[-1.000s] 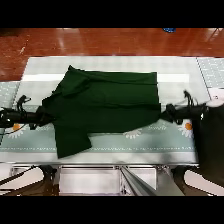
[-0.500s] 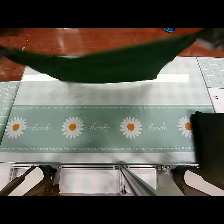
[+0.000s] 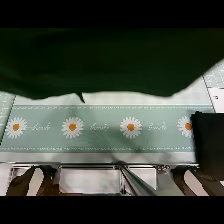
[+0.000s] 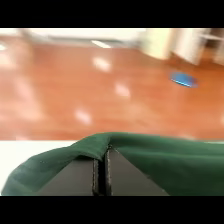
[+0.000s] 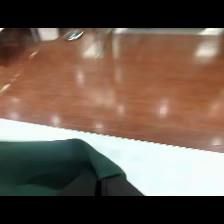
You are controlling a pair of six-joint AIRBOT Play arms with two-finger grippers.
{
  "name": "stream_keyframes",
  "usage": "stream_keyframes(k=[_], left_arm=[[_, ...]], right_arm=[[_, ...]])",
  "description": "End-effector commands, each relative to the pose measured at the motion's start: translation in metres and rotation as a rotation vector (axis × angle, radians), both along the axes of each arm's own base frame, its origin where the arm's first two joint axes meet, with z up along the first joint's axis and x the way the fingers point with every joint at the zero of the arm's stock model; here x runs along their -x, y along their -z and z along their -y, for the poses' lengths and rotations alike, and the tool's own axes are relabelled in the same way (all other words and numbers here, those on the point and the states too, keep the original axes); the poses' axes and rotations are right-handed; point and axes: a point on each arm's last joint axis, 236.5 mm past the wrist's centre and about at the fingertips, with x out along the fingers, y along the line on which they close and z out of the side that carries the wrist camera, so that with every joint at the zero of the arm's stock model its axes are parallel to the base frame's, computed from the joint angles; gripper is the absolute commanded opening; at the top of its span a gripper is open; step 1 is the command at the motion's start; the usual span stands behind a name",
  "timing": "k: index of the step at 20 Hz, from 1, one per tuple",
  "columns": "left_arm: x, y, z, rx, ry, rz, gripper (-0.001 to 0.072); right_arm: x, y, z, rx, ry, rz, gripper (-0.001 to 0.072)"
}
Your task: Fold the shirts.
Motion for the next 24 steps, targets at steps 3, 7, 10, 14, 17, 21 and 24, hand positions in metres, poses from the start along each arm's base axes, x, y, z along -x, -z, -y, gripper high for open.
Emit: stream_keyframes(k=[3,7,10,14,17,21,24], left_arm=[[0.114,-0.015,-0.049,-0.057,-0.292,0.124,0.0025],[0.113,0.017,-0.069,-0.021,-0.373,0.0,0.0026],[0.059,0.062,-0.059,0.037,-0.292,-0.176,0.0026],[-0.023,0.139,-0.038,0.108,-0.131,-0.459,0.0026],[-0.105,0.195,-0.034,0.104,-0.018,-0.575,0.0025],[-0.202,0.282,-0.038,0.236,0.015,-0.727,0.0026],[-0.263,0.351,-0.029,0.32,0.04,-0.778,0.0027]], right_arm=[[0.07,0.017,0.019,0.066,0.143,-0.059,0.0021],[0.071,0.022,0.028,0.063,0.186,-0.078,0.0021],[0.041,0.057,0.019,0.01,0.123,-0.206,0.0021],[-0.023,0.142,0.003,-0.069,-0.003,-0.406,0.0021],[-0.078,0.214,0.011,-0.115,-0.007,-0.5,0.0021],[-0.151,0.287,0.006,-0.228,-0.06,-0.587,0.002],[-0.211,0.342,0.012,-0.313,-0.04,-0.597,0.0021]])
